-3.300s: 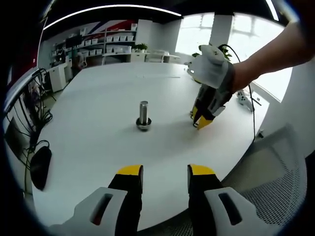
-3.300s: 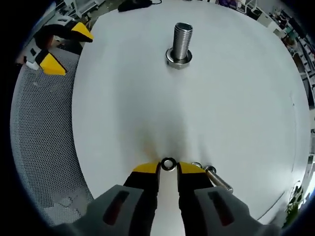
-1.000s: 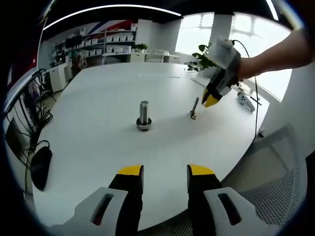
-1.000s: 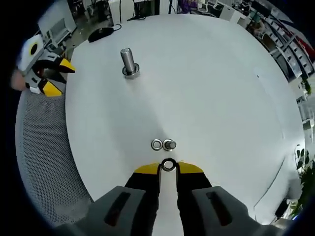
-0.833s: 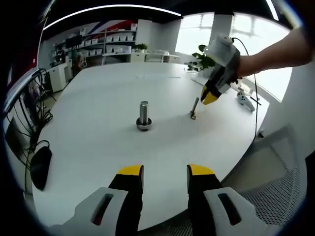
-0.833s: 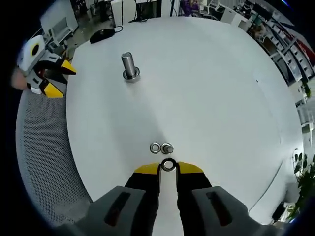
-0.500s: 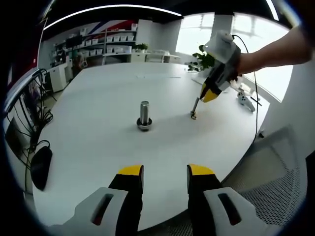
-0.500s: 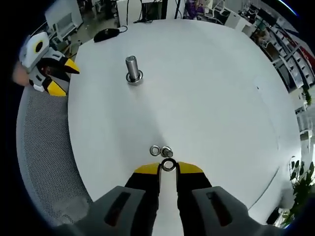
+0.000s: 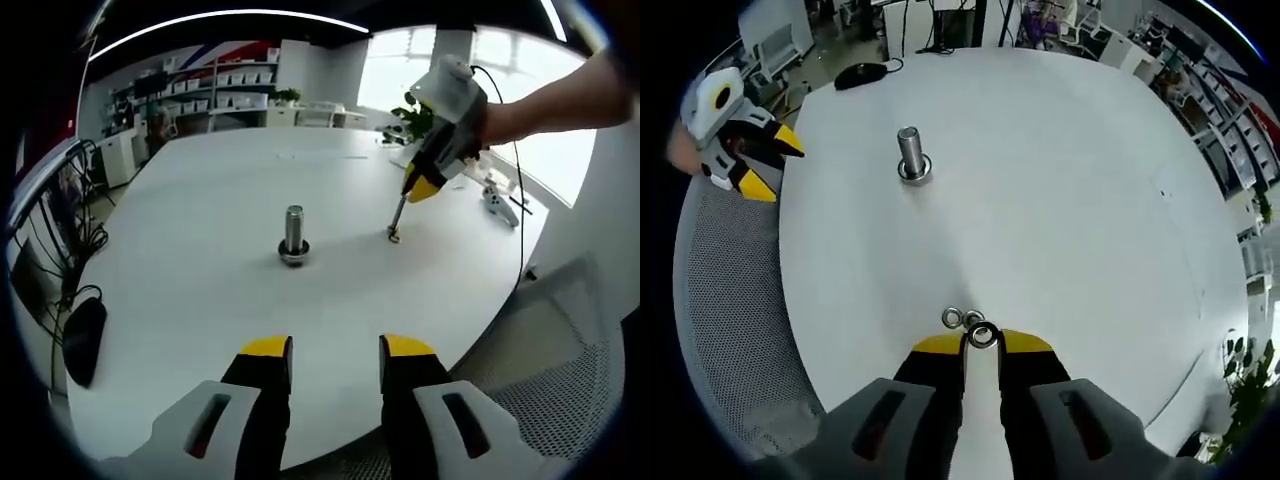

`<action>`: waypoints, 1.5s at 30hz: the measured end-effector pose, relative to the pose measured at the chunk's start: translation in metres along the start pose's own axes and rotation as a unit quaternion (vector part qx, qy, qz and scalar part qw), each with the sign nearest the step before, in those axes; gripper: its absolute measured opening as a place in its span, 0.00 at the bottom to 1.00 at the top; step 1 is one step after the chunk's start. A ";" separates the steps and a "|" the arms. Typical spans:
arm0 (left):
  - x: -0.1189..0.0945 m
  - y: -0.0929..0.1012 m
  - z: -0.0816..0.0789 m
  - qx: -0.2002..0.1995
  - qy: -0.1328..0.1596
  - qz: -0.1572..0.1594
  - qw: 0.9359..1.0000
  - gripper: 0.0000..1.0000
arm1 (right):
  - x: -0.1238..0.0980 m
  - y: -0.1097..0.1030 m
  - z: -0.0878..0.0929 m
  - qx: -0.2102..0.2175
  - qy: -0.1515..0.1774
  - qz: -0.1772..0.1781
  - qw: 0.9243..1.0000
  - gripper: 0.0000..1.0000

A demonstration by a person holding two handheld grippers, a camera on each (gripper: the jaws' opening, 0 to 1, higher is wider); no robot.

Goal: Place the washer onto the threaded stud by aligning its center hole with the stud, sliding it down to the base, and recovering from edge contact or off-axis alignment until the washer reaches the visible bottom stop.

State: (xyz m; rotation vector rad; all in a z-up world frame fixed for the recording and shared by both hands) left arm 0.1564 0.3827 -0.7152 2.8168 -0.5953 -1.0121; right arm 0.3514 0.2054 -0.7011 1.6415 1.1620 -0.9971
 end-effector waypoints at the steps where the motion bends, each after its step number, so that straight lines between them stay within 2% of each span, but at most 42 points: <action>1: 0.000 0.000 0.000 0.000 0.000 0.000 1.000 0.33 | 0.000 0.000 0.000 -0.001 0.000 0.000 1.000 0.14; 22: -0.001 -0.001 0.000 -0.001 0.000 -0.003 1.000 0.32 | 0.022 -0.003 0.002 -0.014 -0.032 -0.017 0.999 0.14; 33: 0.000 -0.001 0.000 -0.001 -0.001 -0.002 1.000 0.33 | 0.038 -0.005 0.007 -0.006 -0.048 -0.025 0.998 0.14; 45: 0.000 -0.001 0.001 0.001 -0.003 -0.001 1.000 0.32 | 0.043 -0.006 0.013 0.006 -0.057 -0.023 0.998 0.14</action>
Point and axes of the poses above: the point that each gripper's makers call its tool centre point, and the gripper's own axes: x roughly forward along the fingers, y roughly to its right, z roughly out of its underside, the point moved 4 cm from there along -x, roughly backward along the fingers, and after that the axes turned 5 degrees about z, right-handed, at the moved point
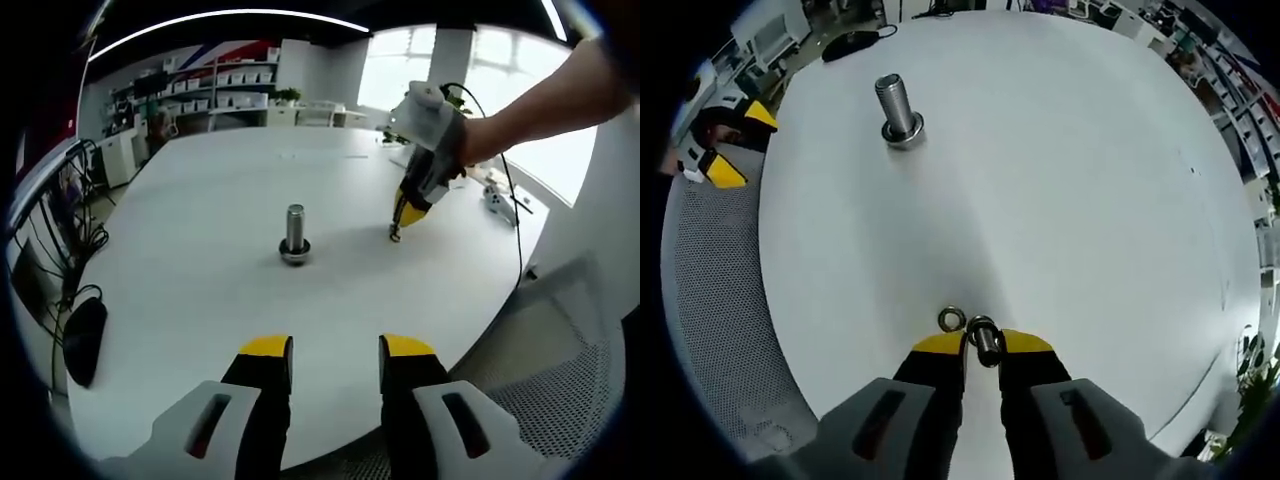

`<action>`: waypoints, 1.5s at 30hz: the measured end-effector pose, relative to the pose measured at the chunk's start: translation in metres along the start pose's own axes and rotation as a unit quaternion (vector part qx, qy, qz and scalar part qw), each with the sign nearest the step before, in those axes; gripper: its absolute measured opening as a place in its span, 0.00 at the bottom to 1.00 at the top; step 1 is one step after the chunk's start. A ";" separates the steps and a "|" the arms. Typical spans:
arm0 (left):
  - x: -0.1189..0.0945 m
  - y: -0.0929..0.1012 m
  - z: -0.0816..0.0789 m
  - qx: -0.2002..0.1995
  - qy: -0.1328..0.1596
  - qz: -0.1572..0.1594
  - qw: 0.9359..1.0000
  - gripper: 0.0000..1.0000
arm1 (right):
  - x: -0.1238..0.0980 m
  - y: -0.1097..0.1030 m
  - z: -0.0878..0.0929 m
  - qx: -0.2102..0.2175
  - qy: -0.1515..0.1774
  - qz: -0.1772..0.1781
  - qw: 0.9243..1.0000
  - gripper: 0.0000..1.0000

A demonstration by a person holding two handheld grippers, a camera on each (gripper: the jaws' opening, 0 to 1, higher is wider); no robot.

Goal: Place the washer onto the threaded stud by aligning its center hole with the stud, sliding it down to the base, and recovering from edge contact or off-axis alignment until the washer reaches the visible bottom stop.

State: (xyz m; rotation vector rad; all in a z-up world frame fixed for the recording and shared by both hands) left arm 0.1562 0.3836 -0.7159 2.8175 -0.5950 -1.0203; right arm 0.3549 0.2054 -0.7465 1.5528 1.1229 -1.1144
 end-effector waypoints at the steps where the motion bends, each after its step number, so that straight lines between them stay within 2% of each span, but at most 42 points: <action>1: 0.000 0.000 0.000 0.000 0.000 0.000 1.000 0.32 | 0.000 0.000 0.000 0.001 0.000 0.000 1.000 0.14; 14: 0.000 0.000 0.000 0.002 -0.001 0.001 1.000 0.32 | 0.004 -0.001 0.002 0.007 -0.003 -0.001 1.000 0.16; 29: 0.000 0.000 0.000 0.004 -0.001 -0.001 1.000 0.32 | -0.003 -0.003 0.009 0.017 -0.001 0.002 1.000 0.18; 35: 0.000 0.000 0.000 0.003 0.000 -0.001 1.000 0.32 | -0.003 -0.009 0.015 0.026 -0.002 0.000 1.000 0.18; 40: 0.000 0.000 0.000 0.003 0.000 -0.001 1.000 0.31 | -0.002 -0.014 0.015 0.039 0.007 0.001 0.999 0.18; 45: 0.000 0.000 0.000 0.004 0.001 -0.002 1.000 0.31 | 0.001 -0.024 0.013 0.054 0.007 -0.012 0.998 0.18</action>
Point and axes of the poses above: the point that each gripper's makers call its tool centre point, and the gripper's own axes: x roughly forward along the fingers, y roughly to its right, z roughly out of its underside, the point moved 4 cm from there along -x, roughly backward along the fingers, and after that the axes turned 5 degrees about z, right-handed, at the moved point
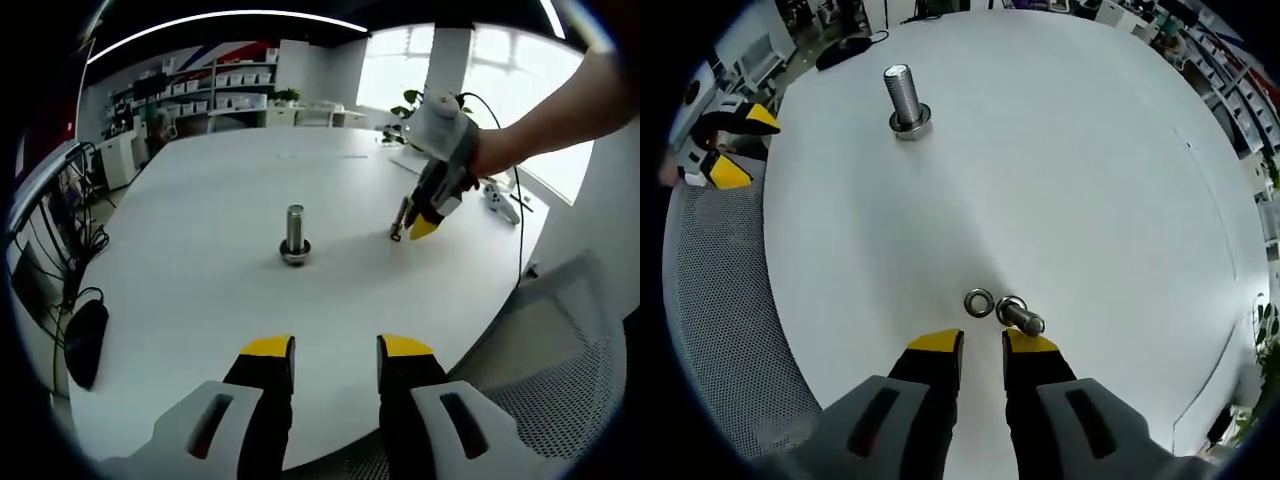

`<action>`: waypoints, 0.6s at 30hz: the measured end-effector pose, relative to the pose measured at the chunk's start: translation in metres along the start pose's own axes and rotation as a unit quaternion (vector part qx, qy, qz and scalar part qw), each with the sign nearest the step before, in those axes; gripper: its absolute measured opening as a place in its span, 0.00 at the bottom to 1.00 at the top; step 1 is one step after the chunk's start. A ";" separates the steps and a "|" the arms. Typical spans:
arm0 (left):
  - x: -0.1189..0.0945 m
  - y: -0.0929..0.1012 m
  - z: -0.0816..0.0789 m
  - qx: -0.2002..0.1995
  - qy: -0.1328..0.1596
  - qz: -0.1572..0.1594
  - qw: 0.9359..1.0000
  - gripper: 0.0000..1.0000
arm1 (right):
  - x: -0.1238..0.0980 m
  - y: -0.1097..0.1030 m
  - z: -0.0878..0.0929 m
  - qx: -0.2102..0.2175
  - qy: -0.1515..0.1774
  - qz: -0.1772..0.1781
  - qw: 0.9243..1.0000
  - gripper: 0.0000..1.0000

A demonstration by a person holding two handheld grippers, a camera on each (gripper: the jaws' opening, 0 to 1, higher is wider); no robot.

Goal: Place the washer onto the threaded stud by aligning its center hole with the stud, sliding it down to the base, and recovering from edge contact or off-axis alignment until the washer reaches the visible bottom stop.

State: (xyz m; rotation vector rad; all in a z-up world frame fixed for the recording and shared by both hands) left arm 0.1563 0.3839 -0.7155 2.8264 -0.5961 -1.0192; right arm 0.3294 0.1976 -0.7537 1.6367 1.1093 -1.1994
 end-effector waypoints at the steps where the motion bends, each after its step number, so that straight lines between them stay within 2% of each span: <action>1: 0.000 0.000 0.000 0.000 0.001 0.001 1.000 0.31 | 0.001 -0.001 -0.001 0.004 0.002 -0.001 1.000 0.18; 6: 0.000 0.000 0.000 0.000 0.000 0.001 1.000 0.31 | 0.005 -0.004 -0.005 0.038 0.010 -0.006 0.999 0.18; 14: 0.000 0.000 0.000 0.000 0.001 0.001 1.000 0.31 | 0.008 -0.009 -0.006 0.039 0.009 0.005 0.999 0.18; 18: -0.001 0.000 -0.001 0.001 0.001 0.001 1.000 0.31 | 0.009 -0.009 -0.008 0.057 0.015 0.008 0.998 0.18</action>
Point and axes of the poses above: the point that each gripper's makers call its tool centre point, and the gripper's own axes: x roughly forward along the fingers, y roughly to its right, z roughly out of its underside, the point moved 4 cm from there along -x, roughly backward along the fingers, and after that the axes turned 5 degrees about z, right-handed, at the moved point
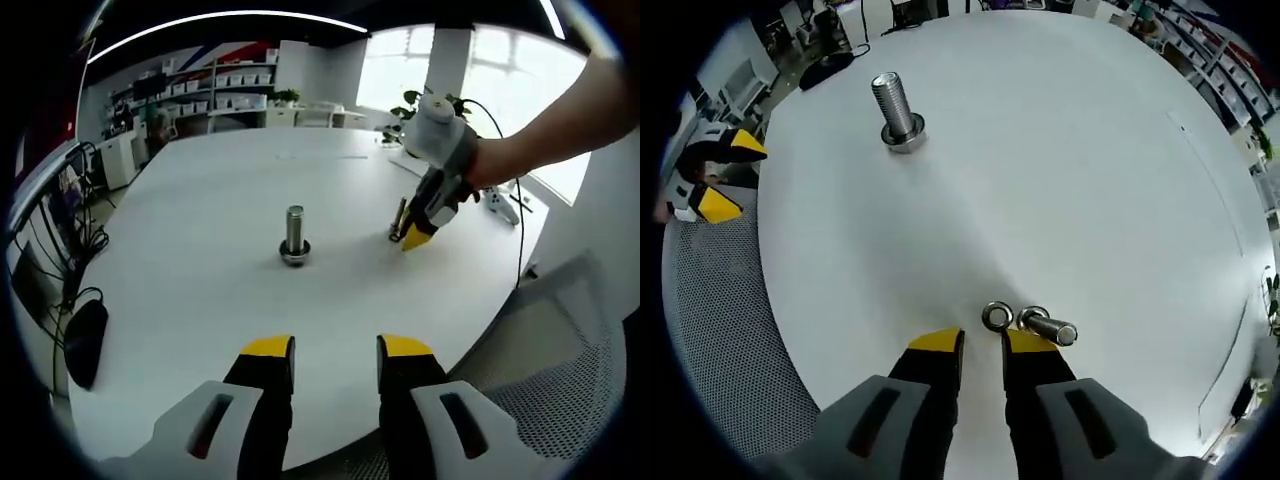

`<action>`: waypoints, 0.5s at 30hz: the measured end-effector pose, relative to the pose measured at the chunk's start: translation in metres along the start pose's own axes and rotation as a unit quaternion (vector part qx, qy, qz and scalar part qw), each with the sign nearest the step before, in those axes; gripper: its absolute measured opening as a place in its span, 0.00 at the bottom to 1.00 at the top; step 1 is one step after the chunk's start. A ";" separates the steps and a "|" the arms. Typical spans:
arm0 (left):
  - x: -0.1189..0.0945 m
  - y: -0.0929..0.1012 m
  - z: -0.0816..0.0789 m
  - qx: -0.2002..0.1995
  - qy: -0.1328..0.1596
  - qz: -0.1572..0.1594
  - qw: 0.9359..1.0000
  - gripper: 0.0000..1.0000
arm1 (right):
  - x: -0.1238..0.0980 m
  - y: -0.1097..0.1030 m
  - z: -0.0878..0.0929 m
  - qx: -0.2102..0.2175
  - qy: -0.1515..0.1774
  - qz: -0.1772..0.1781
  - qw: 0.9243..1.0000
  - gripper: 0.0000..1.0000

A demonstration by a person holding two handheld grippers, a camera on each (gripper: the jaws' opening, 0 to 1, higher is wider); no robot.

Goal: Place the washer onto the threaded stud by aligning its center hole with the stud, sliding it down to the base, and recovering from edge contact or off-axis alignment until the washer reaches the visible bottom stop.

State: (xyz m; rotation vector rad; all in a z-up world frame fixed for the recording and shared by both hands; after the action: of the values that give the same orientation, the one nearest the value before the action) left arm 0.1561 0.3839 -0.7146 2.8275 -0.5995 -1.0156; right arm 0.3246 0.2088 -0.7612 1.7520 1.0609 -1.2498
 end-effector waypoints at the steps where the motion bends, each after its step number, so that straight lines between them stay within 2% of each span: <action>1: 0.000 0.000 0.000 0.000 0.000 0.000 1.000 0.31 | 0.000 -0.001 -0.001 0.002 0.003 -0.001 1.000 0.18; 4: 0.001 0.000 0.001 0.000 -0.001 0.000 1.000 0.31 | 0.000 -0.007 -0.004 -0.021 0.012 0.001 1.000 0.18; 15: 0.000 0.000 0.000 0.000 -0.001 0.000 1.000 0.31 | -0.002 -0.015 -0.014 -0.051 0.029 0.004 0.998 0.18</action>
State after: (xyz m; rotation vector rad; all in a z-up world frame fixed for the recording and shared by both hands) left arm 0.1562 0.3839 -0.7150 2.8266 -0.6007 -1.0179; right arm 0.3154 0.2267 -0.7573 1.7222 1.1291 -1.1258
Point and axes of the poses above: the point that each gripper's makers call its tool centre point, and the gripper's own axes: x roughly forward along the fingers, y roughly to its right, z roughly out of its underside, the point moved 4 cm from there along -x, roughly backward along the fingers, and after that the axes turned 5 degrees about z, right-handed, at the moved point
